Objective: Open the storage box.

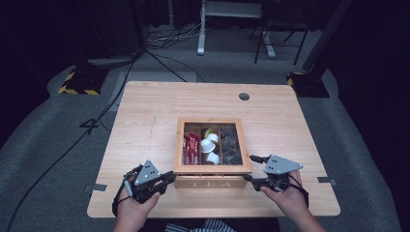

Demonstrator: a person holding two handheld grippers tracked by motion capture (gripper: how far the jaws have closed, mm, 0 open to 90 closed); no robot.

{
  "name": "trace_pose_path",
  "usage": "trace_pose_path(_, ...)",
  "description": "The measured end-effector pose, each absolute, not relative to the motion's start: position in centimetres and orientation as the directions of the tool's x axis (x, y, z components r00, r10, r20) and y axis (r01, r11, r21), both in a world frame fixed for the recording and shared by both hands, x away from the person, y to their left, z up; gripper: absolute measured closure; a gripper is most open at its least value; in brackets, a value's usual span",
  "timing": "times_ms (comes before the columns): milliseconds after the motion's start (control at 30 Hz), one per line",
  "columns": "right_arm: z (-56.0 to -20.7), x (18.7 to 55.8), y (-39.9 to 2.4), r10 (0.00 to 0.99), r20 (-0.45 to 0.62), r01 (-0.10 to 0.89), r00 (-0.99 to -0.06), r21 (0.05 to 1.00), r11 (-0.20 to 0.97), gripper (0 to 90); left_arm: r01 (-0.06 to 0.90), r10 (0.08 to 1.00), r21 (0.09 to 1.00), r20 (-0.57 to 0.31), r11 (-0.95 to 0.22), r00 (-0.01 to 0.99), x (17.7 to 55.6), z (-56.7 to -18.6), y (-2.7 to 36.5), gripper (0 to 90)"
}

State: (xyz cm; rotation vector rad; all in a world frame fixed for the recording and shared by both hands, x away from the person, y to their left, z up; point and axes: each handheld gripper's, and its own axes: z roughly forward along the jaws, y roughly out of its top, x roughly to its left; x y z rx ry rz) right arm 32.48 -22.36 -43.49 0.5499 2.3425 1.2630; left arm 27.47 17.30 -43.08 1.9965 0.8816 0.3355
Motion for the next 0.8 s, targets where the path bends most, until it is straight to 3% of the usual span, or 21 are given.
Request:
trace_pose_path(200,-42.9,32.4,-22.2,0.514,-0.218,0.105,-0.83,0.843,0.527,35.1,0.43,0.708,0.842,-0.083,-0.327,0.701,27.6,-42.9,17.1,72.0)
trace_pose_path(367,-42.2,32.4,-22.2,0.512,-0.231,0.086,-0.827,0.849,0.522,35.9,0.41,0.74,0.862,-0.061,-0.3,0.67,27.9,-42.7,17.5,53.3)
trace_pose_path(467,-41.7,32.6,-22.2,0.512,-0.235,0.075,-0.826,0.855,0.513,36.0,0.423,0.748,0.856,-0.067,-0.296,0.66,28.0,-42.8,17.8,47.0)
trace_pose_path(800,-39.8,33.4,-22.4,0.515,-0.225,0.057,-0.827,0.878,0.475,36.0,0.483,0.808,0.824,-0.053,-0.298,0.587,28.8,-43.5,20.6,36.7)
